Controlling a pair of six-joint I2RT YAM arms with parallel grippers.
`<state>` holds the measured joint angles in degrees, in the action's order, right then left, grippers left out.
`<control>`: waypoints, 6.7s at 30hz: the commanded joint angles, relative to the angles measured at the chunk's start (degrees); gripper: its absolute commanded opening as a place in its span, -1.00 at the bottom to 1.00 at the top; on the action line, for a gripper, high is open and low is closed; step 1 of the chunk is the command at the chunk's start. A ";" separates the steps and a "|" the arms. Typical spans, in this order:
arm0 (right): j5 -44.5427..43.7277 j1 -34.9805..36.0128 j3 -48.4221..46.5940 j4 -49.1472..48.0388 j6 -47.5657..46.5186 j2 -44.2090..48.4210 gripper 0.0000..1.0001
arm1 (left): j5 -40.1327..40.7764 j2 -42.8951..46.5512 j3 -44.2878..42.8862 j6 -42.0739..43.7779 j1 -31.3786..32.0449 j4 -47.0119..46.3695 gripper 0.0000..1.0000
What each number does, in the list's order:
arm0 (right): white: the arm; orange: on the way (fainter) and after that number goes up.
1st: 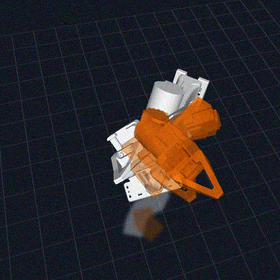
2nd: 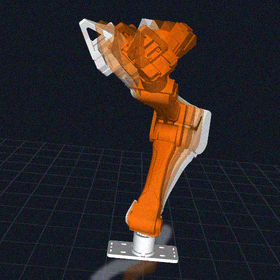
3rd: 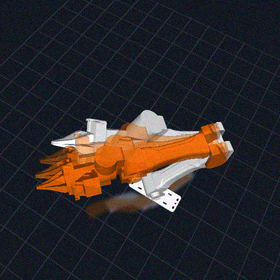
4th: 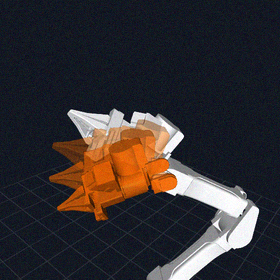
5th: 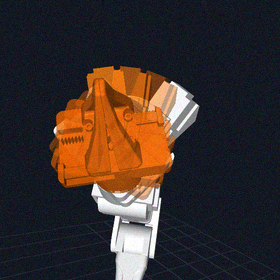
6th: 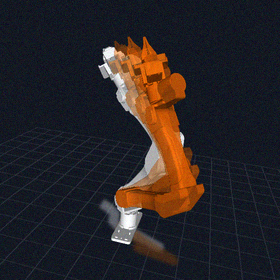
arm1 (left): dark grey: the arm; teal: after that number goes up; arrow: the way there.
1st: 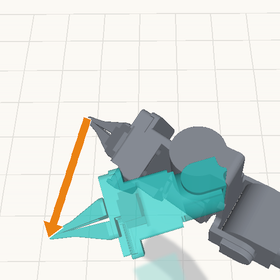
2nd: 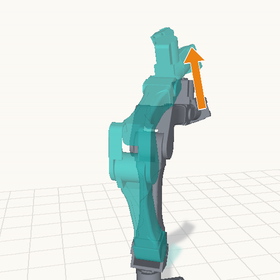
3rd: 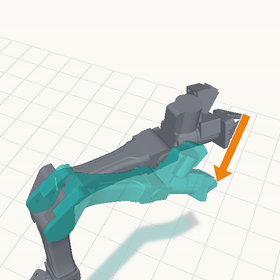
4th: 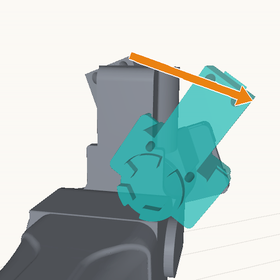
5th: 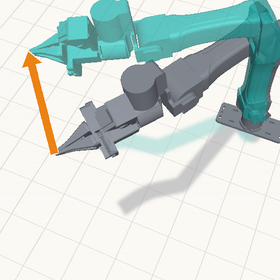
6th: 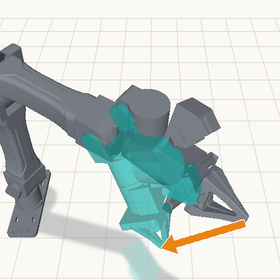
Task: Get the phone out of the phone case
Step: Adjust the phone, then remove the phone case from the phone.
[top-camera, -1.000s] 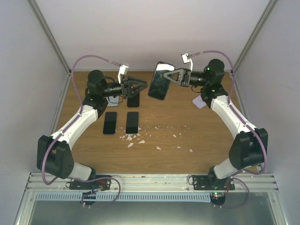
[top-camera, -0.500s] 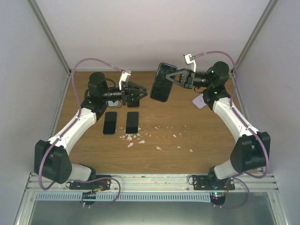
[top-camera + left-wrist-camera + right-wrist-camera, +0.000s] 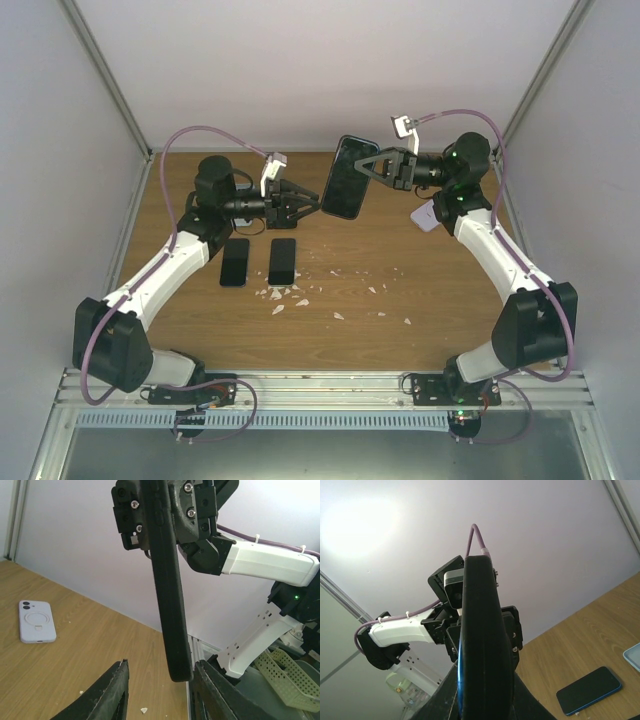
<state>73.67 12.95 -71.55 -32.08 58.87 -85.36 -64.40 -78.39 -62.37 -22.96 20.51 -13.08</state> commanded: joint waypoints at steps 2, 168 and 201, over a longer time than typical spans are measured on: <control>0.35 0.02 -0.17 -4.23 1.28 2.15 -0.99 | 2.10 -0.60 -0.19 1.96 0.36 0.58 -0.28; -74.87 33.11 -1.73 48.14 -93.13 2.00 0.37 | 15.11 -8.31 5.77 -41.11 -4.34 -5.45 -1.00; -98.88 37.41 13.08 21.37 -114.08 1.45 -0.63 | 14.92 -9.94 9.97 -49.64 -2.83 -11.28 -1.00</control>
<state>-20.82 50.35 -59.88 -4.75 -52.40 -84.09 -47.55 -88.79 -52.60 -72.62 16.95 -18.81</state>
